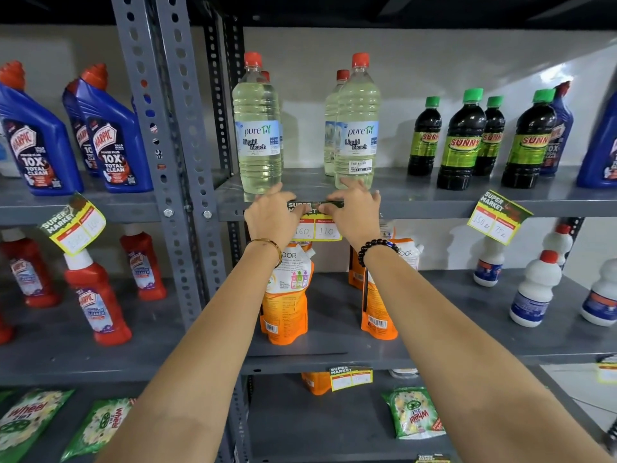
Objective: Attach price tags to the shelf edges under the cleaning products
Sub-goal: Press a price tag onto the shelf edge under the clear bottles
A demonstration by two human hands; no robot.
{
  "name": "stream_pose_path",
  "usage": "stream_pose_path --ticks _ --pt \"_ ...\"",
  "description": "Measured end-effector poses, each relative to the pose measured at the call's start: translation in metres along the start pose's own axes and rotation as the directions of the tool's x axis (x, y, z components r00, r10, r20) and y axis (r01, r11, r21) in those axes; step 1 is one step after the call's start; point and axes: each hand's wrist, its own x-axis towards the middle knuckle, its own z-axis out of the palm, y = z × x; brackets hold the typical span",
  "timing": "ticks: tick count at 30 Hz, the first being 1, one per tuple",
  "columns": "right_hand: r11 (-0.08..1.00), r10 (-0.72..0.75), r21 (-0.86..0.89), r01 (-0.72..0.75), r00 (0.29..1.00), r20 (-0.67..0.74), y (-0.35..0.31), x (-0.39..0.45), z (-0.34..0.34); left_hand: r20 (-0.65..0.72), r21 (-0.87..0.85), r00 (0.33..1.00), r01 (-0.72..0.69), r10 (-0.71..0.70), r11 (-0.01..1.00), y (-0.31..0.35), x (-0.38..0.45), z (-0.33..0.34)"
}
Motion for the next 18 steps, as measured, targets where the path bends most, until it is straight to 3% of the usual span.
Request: stream_pose_path --ticks 8,12,15,18 --pt "0.997 -0.018 -0.079 0.018 1.000 0.003 0.000 0.000 0.003 -0.006 0.015 1.000 0.009 -0.009 1.000 0.004 0.000 0.001" --pt "0.993 -0.092 -0.076 0.096 0.995 0.049 0.009 -0.009 -0.005 -0.021 0.069 0.999 -0.043 0.044 0.997 0.010 -0.007 0.004" --pt "0.995 -0.097 -0.036 0.096 0.995 -0.030 0.033 -0.020 -0.024 -0.047 0.045 0.990 -0.133 0.135 0.990 0.027 -0.017 0.014" --pt "0.998 -0.008 -0.064 0.000 0.991 -0.133 0.073 -0.031 -0.056 -0.001 0.017 0.969 -0.246 0.246 0.969 0.068 -0.023 0.031"
